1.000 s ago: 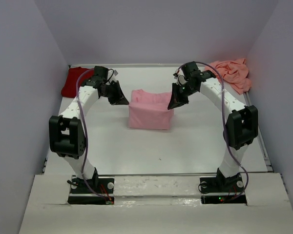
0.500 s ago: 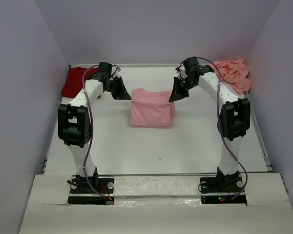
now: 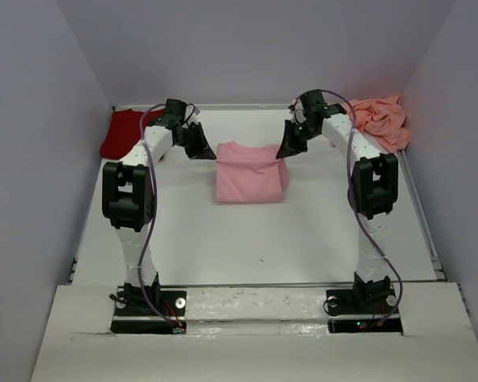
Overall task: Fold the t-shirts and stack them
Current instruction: Fold the tshirt
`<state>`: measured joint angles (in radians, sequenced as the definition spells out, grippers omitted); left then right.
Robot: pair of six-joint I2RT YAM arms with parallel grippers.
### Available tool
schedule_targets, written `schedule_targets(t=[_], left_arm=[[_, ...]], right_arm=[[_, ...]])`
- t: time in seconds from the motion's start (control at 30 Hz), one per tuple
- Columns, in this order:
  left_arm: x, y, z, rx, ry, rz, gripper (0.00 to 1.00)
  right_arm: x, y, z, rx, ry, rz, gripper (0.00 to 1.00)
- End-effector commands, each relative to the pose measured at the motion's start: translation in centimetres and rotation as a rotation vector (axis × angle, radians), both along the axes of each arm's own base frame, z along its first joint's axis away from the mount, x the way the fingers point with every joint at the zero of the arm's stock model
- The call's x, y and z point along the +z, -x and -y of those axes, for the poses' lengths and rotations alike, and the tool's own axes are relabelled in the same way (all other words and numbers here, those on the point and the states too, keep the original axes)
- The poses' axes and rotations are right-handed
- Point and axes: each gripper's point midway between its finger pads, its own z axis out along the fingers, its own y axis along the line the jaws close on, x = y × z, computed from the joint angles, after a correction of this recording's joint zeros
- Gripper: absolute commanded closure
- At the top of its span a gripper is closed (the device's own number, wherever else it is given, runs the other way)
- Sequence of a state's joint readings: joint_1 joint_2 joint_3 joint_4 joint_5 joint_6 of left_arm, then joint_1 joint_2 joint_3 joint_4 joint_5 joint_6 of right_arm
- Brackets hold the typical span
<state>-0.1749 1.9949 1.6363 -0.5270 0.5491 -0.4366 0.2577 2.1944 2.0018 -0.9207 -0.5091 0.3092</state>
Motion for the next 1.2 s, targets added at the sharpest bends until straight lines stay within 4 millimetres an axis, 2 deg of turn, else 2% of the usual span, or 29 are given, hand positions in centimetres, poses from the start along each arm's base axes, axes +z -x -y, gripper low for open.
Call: schedule_targets(t=[0.0,0.07,0.13,0.37,0.47,0.53,0.57,0.63,0.67,0.77,0.9,0.97,1.0,1.1,1.13,1.17], left_arm=[[1.5,-2.7,0.4,0.005,0.02,0.068,1.0],[1.0,-3.7,0.5,0.011,0.021,0.064,1.0],[1.8,-4.9,0.7,0.017,0.028,0.095,1.0],[2.1,-8.3,1.4,0.027,0.051,0.148,1.0],[1.9,-9.8,1.7,0.025,0.064,0.17,1.0],[1.3,-10.9,2.2,0.022,0.077,0.181,1.0],[0.3,-11.1,2.4,0.018,0.083,0.169,1.0],[-0.1,-12.1,2.7,0.021,0.098,0.19,0.99],[-1.2,-12.3,2.9,0.02,0.099,0.179,0.99],[-2.4,-13.2,3.4,0.014,0.118,0.195,0.99],[-4.9,-14.1,5.2,-0.003,0.164,0.189,0.98],[-5.8,-14.4,5.9,-0.01,0.178,0.179,0.98],[-6.7,-14.3,7.0,-0.024,0.192,0.164,0.98],[-8.6,-14.1,7.9,-0.025,0.193,0.117,0.98],[-9.3,-13.5,8.2,-0.025,0.185,0.083,0.98],[-9.8,-13.2,8.2,-0.022,0.175,0.066,0.98]], right_arm=[[1.7,-3.0,0.4,-0.014,-0.023,0.114,1.0],[1.4,-3.5,0.3,-0.022,-0.027,0.12,1.0],[1.5,-4.2,0.6,-0.034,-0.029,0.13,1.0],[0.5,-6.4,1.4,-0.07,-0.027,0.162,1.0],[-0.7,-7.4,1.8,-0.1,-0.004,0.179,1.0],[-2.2,-8.0,2.5,-0.128,0.013,0.179,1.0],[-2.9,-8.1,2.6,-0.135,0.021,0.172,1.0],[-4.5,-8.4,3.0,-0.161,0.048,0.163,1.0],[-5.1,-8.5,3.2,-0.173,0.06,0.158,1.0],[-6.8,-8.9,4.2,-0.22,0.112,0.158,1.0],[-8.6,-9.5,5.8,-0.293,0.197,0.151,1.0],[-8.8,-9.7,5.9,-0.309,0.201,0.149,1.0],[-9.3,-9.5,5.8,-0.316,0.198,0.13,1.0],[-9.4,-9.6,5.4,-0.314,0.182,0.107,1.0],[-10.6,-8.8,5.4,-0.307,0.194,0.056,1.0],[-10.7,-8.6,5.4,-0.299,0.197,0.042,1.0]])
